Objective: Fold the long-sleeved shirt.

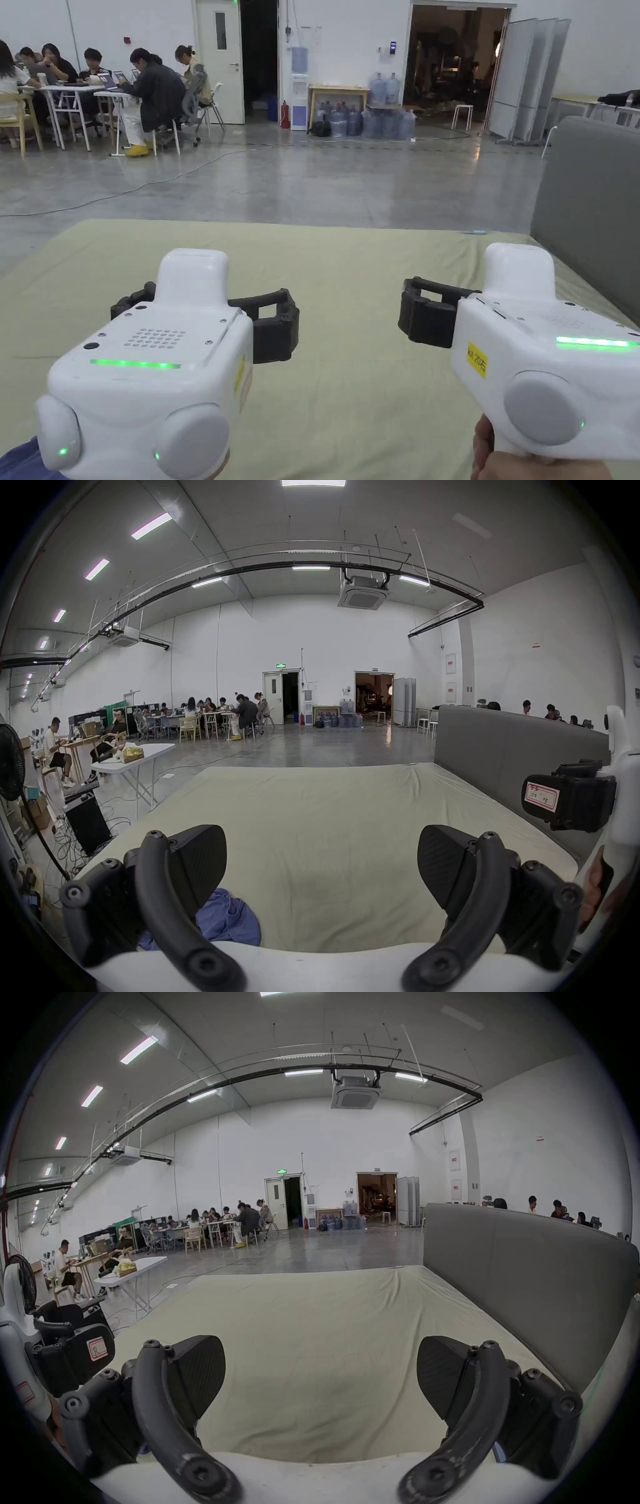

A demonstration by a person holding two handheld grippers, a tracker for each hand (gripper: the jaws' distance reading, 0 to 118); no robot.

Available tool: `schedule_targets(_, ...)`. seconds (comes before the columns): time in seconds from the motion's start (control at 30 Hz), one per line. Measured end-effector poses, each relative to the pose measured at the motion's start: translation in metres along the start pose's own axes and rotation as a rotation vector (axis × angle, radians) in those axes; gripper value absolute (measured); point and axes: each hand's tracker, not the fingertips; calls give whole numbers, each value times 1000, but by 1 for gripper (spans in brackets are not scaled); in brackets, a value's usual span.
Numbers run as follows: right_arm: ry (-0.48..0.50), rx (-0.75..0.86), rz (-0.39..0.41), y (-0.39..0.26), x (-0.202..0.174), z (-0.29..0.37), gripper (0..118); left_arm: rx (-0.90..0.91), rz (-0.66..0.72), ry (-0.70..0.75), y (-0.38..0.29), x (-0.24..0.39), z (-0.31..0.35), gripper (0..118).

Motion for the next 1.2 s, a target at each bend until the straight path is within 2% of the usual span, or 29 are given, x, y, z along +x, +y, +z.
schedule_targets(1.2, -3, 21, -2, 5, 1, 7, 111, 13, -5, 10, 5, -3, 3, 109)
